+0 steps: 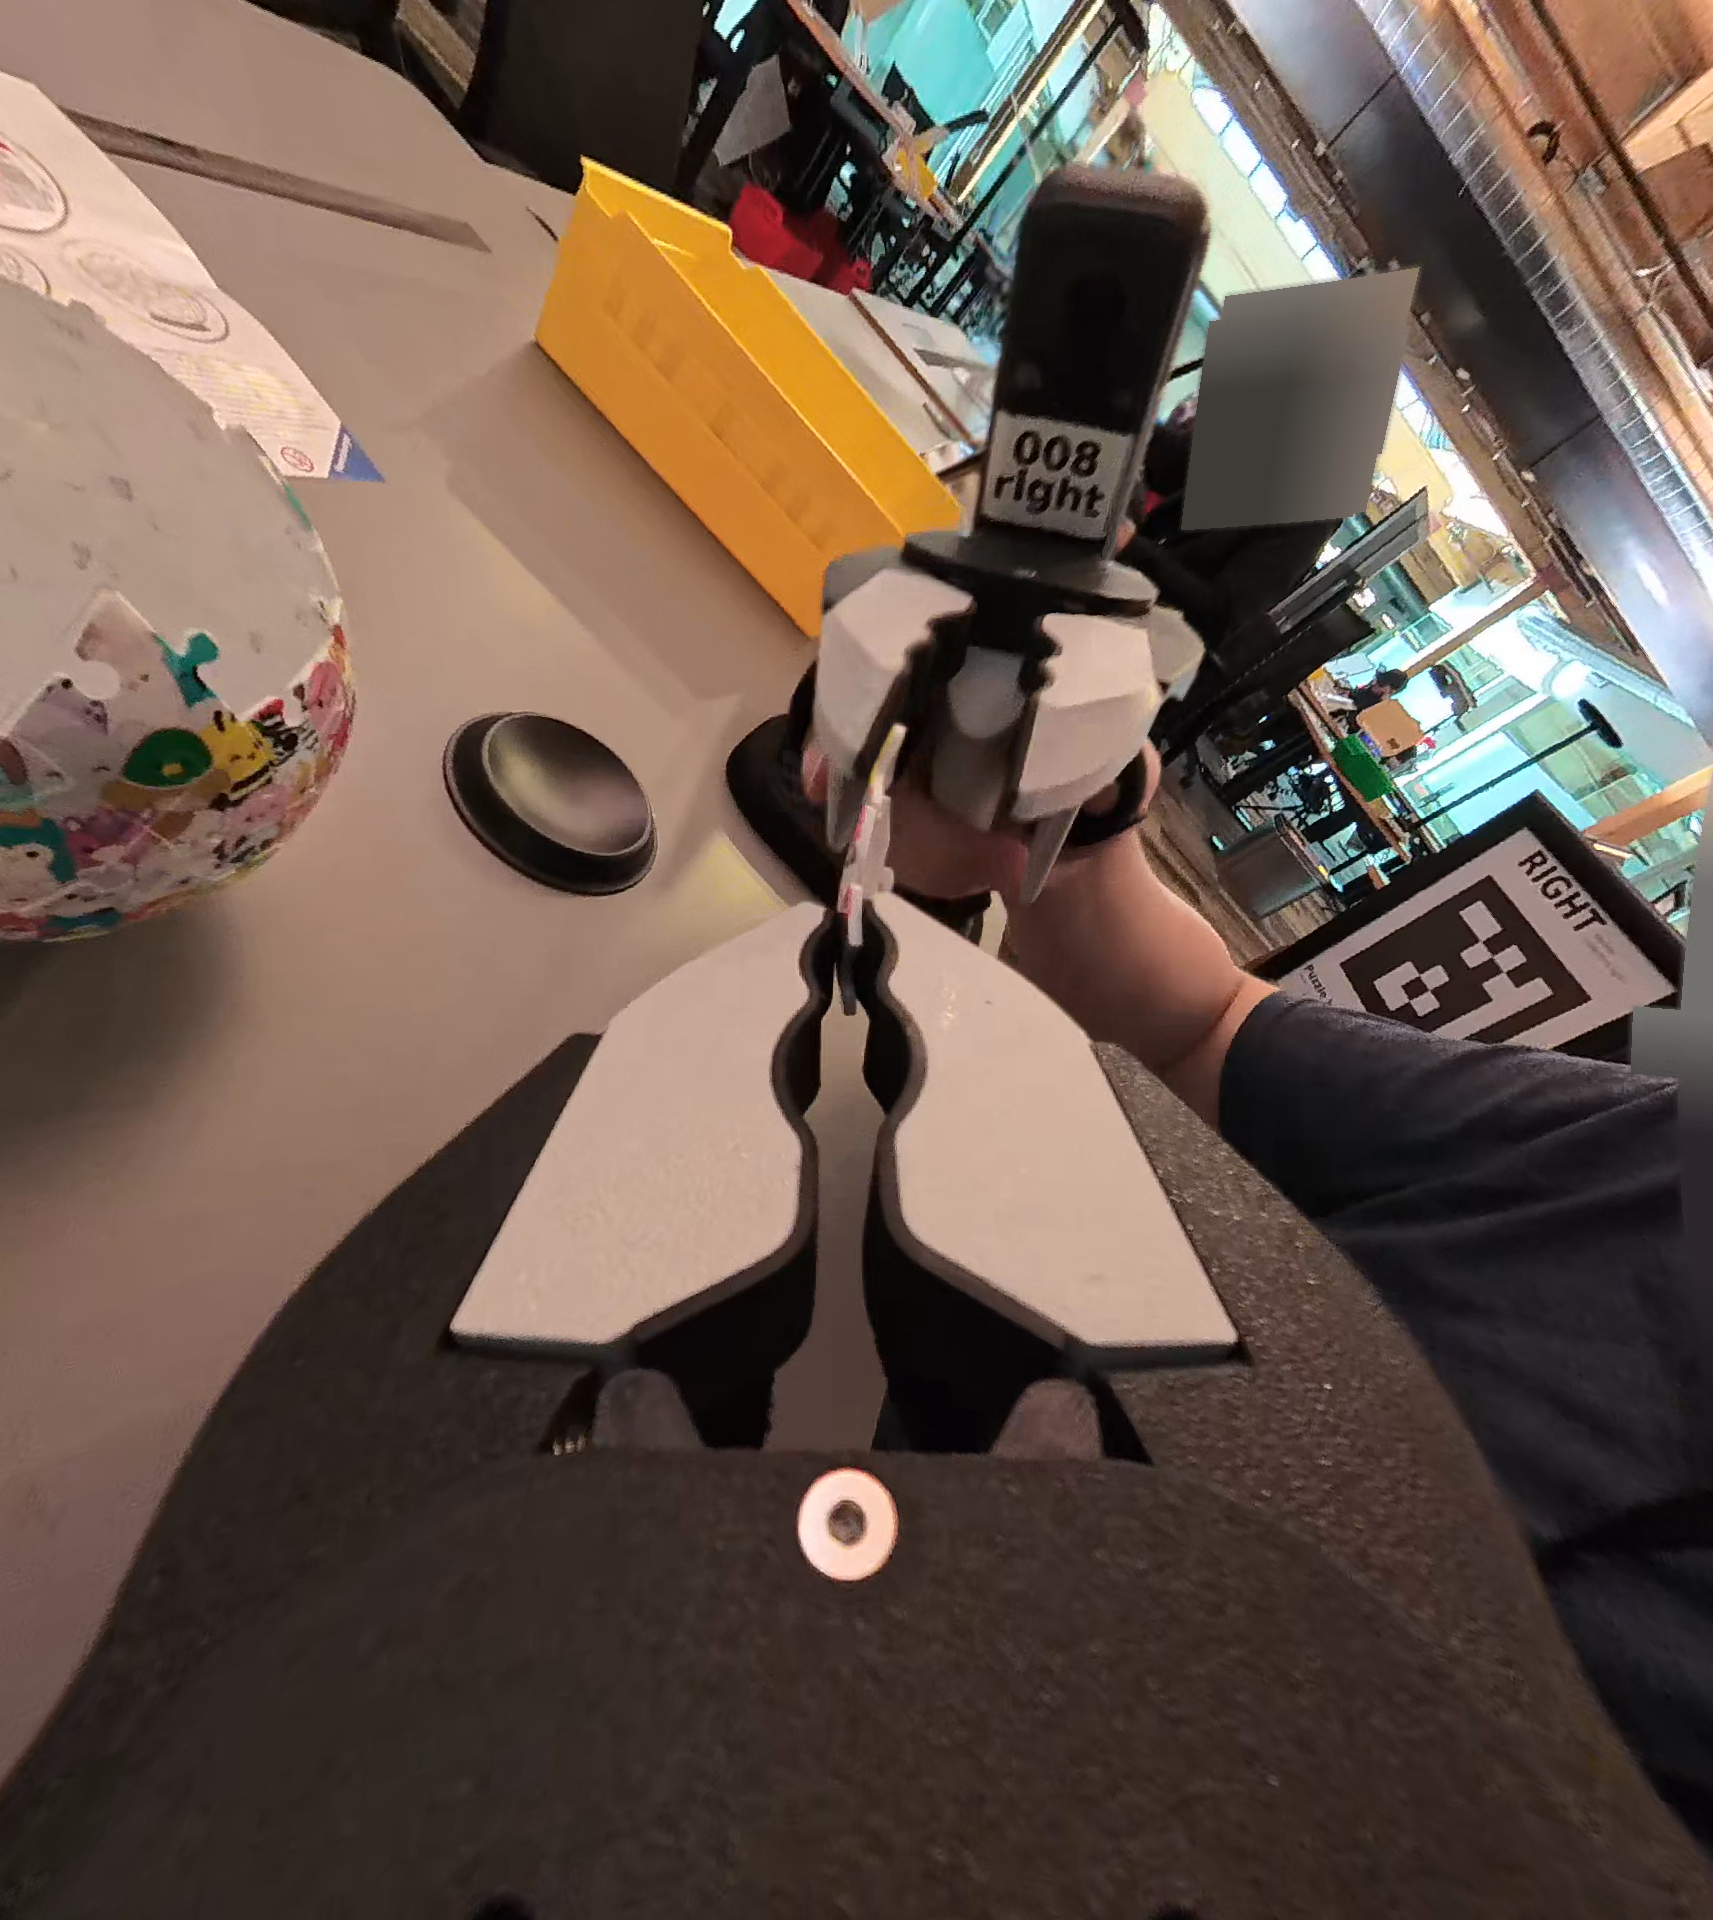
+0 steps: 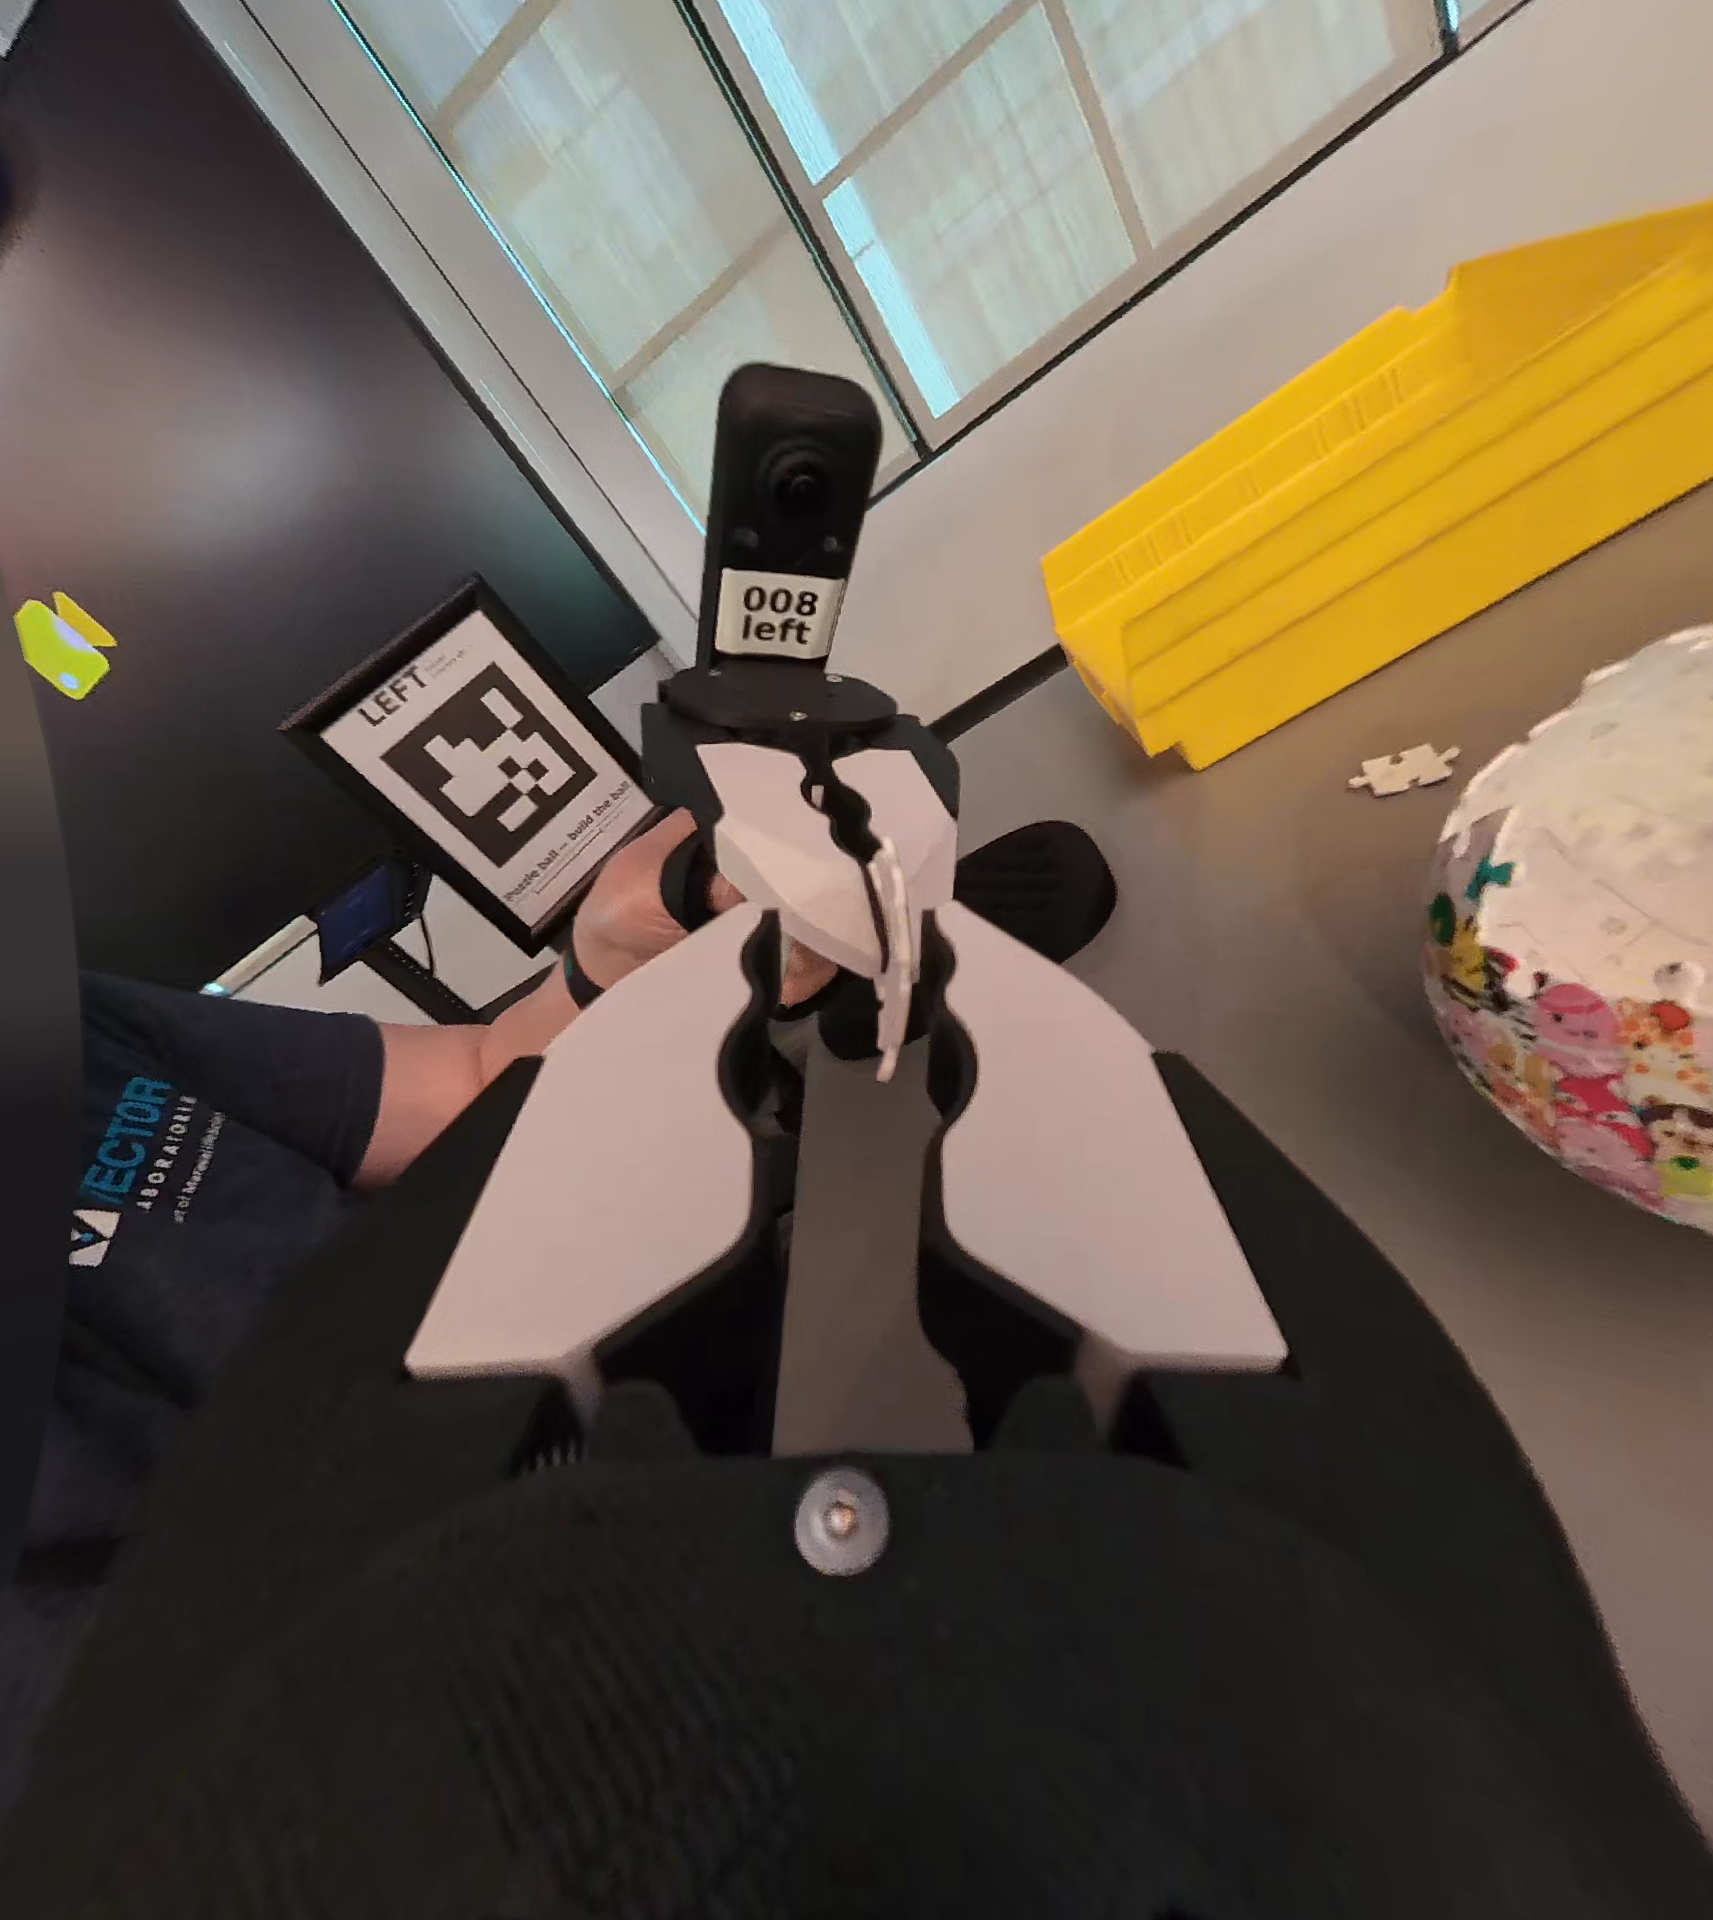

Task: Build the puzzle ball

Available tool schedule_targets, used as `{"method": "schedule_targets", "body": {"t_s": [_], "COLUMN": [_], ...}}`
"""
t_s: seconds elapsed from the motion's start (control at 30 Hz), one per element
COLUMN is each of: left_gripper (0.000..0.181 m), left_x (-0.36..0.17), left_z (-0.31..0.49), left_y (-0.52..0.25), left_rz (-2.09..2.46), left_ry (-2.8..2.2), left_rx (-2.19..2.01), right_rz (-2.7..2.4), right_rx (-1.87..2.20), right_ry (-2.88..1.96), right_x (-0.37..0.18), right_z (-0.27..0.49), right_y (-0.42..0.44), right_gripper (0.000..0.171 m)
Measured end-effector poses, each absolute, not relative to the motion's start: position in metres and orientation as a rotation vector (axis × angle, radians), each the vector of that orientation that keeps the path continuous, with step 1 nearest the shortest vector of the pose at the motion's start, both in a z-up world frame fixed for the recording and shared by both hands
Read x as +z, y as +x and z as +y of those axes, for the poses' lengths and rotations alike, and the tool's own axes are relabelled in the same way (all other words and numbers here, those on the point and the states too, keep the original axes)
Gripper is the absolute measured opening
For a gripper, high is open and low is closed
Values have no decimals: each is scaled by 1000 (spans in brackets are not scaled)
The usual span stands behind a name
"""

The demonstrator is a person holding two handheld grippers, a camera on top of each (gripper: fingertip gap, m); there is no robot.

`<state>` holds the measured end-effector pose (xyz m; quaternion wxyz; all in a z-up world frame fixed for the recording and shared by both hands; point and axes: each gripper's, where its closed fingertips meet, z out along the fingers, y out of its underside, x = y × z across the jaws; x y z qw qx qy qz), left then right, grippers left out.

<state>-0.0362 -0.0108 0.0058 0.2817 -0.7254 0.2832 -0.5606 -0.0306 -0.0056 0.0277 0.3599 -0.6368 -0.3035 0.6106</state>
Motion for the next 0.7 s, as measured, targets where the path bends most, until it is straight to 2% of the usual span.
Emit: {"method": "schedule_targets", "body": {"t_s": [0.33, 0.47, 0.7], "left_gripper": [2, 2, 3], "left_x": [1, -11, -31], "left_z": [-18, -30, -42], "left_y": [-39, -44, -59], "left_rz": [854, 991, 1200], "left_ry": [-2027, -2127, -2283], "left_rx": [-1495, -1508, -1403], "right_rz": [-806, -841, -945], "right_rx": [1526, 1555, 1478], "right_ry": [-1720, -1736, -1799], "right_x": [18, 12, -6], "right_z": [-3, -11, -24], "right_y": [-26, -28, -34], "right_gripper": [24, 19, 20]}}
